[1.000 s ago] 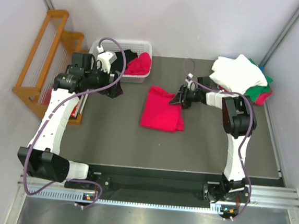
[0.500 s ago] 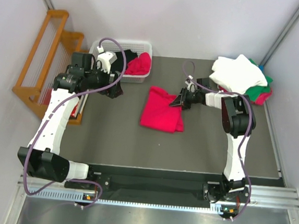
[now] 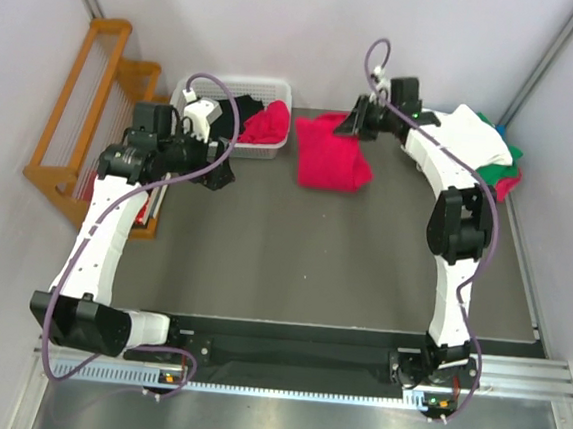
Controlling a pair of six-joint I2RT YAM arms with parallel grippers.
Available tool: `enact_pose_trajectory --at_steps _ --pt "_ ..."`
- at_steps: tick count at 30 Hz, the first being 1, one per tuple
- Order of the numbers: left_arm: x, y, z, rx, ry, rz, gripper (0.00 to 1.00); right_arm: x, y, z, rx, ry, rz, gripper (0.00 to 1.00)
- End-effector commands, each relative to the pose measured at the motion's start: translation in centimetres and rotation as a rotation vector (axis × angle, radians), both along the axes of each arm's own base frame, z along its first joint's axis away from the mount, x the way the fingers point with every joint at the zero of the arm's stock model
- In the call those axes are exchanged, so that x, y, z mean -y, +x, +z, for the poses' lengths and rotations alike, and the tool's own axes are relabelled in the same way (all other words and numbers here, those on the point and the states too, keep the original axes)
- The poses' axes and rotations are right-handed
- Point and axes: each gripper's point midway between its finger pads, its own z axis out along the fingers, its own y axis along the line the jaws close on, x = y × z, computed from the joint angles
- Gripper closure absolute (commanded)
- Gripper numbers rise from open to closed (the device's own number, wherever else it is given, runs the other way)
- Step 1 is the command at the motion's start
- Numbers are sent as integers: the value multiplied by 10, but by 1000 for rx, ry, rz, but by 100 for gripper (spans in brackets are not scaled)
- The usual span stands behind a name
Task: Fold and stack the t-shirts
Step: Neatly place the folded tshirt to the corner
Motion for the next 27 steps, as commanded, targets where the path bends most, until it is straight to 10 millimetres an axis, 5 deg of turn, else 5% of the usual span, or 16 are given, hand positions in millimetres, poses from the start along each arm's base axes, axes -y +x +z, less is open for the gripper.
enact_pose_trajectory --at_steps 1,6,9,11,16,22,27 --pt "-2 -8 8 44 2 -6 14 25 38 -6 -19 15 -55 100" --pt "-4 -15 -2 29 14 -2 14 60 68 16 19 83 -164 100" --pt "-5 -18 -7 17 17 -4 14 115 89 37 58 104 -323 100" --pt "-5 -19 -8 16 17 -5 14 170 99 64 122 112 -456 100" --pt "-1 -21 -14 -6 -5 -12 14 257 97 131 273 164 -641 100" --pt "5 -20 -27 -44 -40 -18 14 289 69 194 428 201 -632 100" --pt "12 -20 -24 -51 -75 -41 14 315 54 183 374 305 -655 100"
